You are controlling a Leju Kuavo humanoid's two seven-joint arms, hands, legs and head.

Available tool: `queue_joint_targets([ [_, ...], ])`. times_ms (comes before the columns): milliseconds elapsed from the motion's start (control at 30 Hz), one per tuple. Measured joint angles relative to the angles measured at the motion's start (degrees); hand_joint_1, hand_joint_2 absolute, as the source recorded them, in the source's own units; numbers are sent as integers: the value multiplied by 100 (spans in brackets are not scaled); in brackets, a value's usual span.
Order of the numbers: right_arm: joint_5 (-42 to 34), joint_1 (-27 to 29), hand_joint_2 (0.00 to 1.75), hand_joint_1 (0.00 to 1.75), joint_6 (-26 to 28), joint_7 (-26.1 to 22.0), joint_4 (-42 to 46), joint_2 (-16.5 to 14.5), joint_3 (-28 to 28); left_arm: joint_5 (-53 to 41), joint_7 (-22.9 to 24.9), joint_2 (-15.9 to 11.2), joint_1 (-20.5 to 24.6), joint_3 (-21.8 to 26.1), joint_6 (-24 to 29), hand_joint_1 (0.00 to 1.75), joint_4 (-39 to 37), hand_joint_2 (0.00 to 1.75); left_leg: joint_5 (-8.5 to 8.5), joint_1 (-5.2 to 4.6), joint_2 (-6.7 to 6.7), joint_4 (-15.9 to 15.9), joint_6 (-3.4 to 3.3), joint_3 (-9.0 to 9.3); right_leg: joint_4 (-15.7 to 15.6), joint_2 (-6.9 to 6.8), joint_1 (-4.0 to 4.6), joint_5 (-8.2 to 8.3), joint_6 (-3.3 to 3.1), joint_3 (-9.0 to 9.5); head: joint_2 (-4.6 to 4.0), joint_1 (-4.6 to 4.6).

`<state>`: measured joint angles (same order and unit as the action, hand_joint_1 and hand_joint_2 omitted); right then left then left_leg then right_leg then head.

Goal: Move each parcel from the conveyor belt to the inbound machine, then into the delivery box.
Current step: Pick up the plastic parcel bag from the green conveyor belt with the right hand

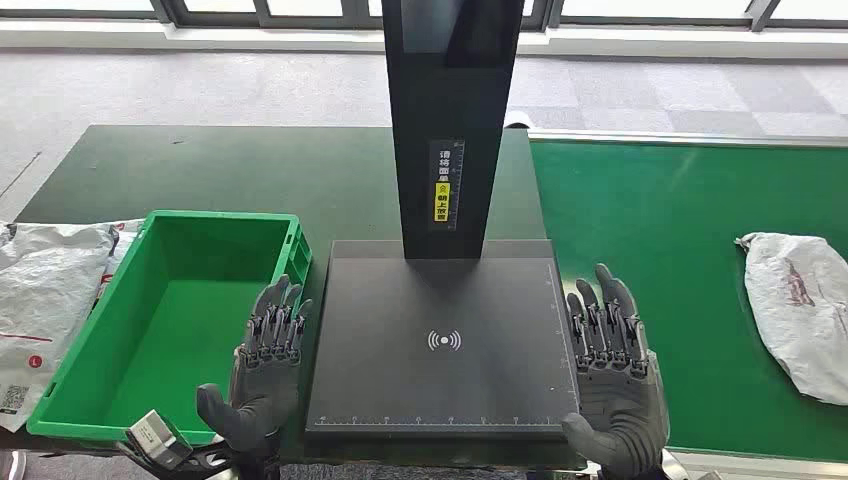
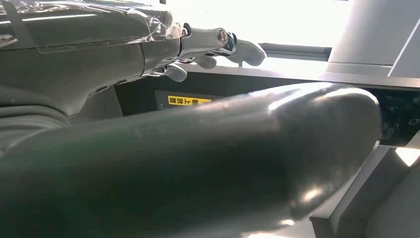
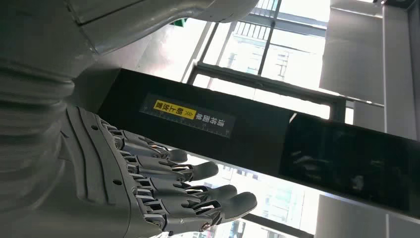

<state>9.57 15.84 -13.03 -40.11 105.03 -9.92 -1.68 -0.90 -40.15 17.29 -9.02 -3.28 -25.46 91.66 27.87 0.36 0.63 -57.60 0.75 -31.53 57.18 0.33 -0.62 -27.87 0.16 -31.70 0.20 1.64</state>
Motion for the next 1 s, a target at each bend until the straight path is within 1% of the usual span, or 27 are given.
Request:
queue_joint_targets([
  [833, -39, -73, 175, 0, 42, 0, -97, 0, 0, 99, -2, 0, -10, 0, -15, 0, -4, 0, 0, 0, 0, 0, 0, -1, 0, 0, 0, 0, 0, 1, 0, 0],
  [900, 6, -104, 175, 0, 98, 0, -126, 0, 0, 98, -2, 1, -34, 0, -15, 0, 16, 0, 0, 0, 0, 0, 0, 0, 0, 0, 0, 0, 0, 1, 0, 0],
  [1000, 247, -115, 175, 0, 370, 0, -146, 0, 0, 96, -2, 5, -88, 0, -17, 0, 71, 0, 0, 0, 1, 0, 0, -1, 0, 0, 0, 0, 0, 1, 0, 0],
])
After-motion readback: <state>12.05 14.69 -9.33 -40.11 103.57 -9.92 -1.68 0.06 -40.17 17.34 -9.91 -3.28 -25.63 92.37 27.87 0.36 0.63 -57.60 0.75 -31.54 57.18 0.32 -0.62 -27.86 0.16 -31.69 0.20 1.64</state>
